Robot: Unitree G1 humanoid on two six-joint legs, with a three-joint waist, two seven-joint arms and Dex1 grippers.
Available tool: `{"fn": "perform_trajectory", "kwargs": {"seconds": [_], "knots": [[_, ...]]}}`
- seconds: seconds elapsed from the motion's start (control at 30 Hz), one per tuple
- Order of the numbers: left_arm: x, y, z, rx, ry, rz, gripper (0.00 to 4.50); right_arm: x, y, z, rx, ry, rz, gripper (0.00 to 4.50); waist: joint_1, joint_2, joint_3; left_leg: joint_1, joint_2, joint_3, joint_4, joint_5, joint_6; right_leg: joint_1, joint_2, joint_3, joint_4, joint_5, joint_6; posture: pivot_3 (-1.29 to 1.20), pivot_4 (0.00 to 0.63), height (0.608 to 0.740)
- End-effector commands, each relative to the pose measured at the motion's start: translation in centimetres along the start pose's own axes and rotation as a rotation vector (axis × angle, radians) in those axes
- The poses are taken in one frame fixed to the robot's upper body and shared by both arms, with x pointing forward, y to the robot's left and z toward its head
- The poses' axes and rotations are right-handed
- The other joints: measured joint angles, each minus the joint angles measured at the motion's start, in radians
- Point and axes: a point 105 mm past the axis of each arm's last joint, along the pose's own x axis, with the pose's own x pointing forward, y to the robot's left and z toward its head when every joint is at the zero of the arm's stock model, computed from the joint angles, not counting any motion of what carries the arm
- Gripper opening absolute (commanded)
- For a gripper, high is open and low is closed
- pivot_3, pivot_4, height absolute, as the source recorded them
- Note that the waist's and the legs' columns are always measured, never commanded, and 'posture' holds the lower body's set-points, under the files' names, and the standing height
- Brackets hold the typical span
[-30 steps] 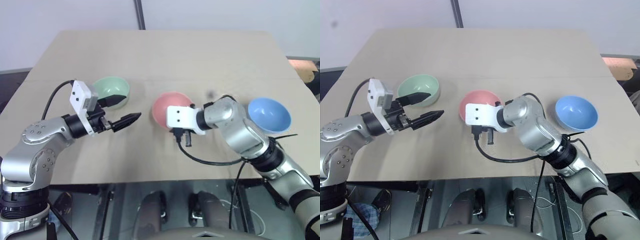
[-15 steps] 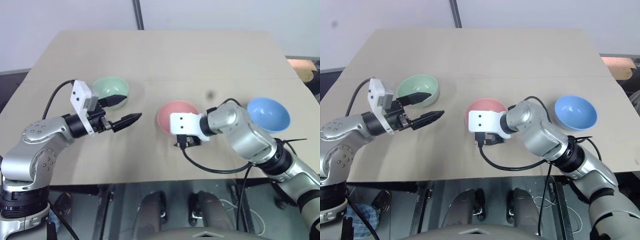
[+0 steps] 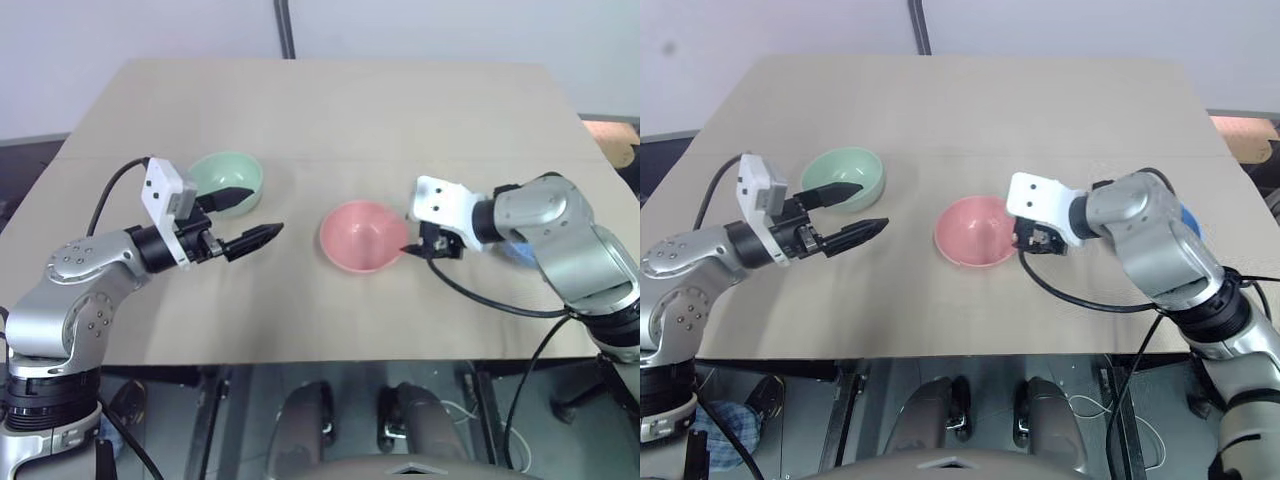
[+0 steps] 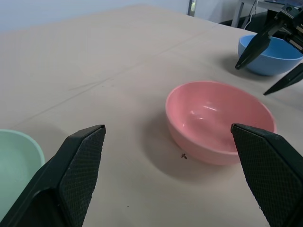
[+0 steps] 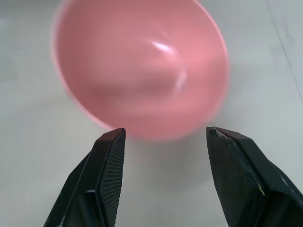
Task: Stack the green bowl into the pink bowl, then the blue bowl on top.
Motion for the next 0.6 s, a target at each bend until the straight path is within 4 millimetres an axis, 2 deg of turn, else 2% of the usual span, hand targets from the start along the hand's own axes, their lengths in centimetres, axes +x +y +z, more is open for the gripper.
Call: {"fn": "perform_trajectory", "kwargs": {"seconds": [0.03,0.23,0.5,0.6], "knots": [[0.0,0.4,1.0,0.056,-0.026,0.01,4.5,-1.9,-1.7,1.1,0.064,-0.142,-0.094,2.98,0.0,0.0,0.0,0.0,0.0,0.0,0.0,0.0,0.0,0.0,0.0,0.0,0.0,0.0,0.0,0.0,0.15,0.739],[0.2,2.3,0.8,0.095,0.018,0.097,4.5,-4.1,-2.5,1.0,0.183,-0.293,-0.144,2.98,0.003,0.0,0.0,0.0,0.0,0.0,0.0,0.0,0.0,0.0,0.001,0.0,0.0,0.0,0.001,0.0,0.15,0.739],[0.4,4.2,-0.2,0.141,0.081,0.174,4.5,-6.6,-1.0,-0.5,0.225,-0.433,-0.095,2.98,0.005,0.0,0.0,0.0,0.0,0.0,-0.001,0.0,0.0,0.0,0.001,0.0,-0.002,-0.001,0.002,0.0,0.15,0.739],[1.0,5.3,-1.1,0.189,0.148,0.217,4.5,-7.5,-0.7,-0.8,0.27,-0.483,-0.076,2.98,0.005,0.0,0.0,0.0,0.0,0.0,-0.001,0.0,0.0,0.0,0.001,0.0,-0.001,-0.001,0.003,0.0,0.15,0.739]]}}
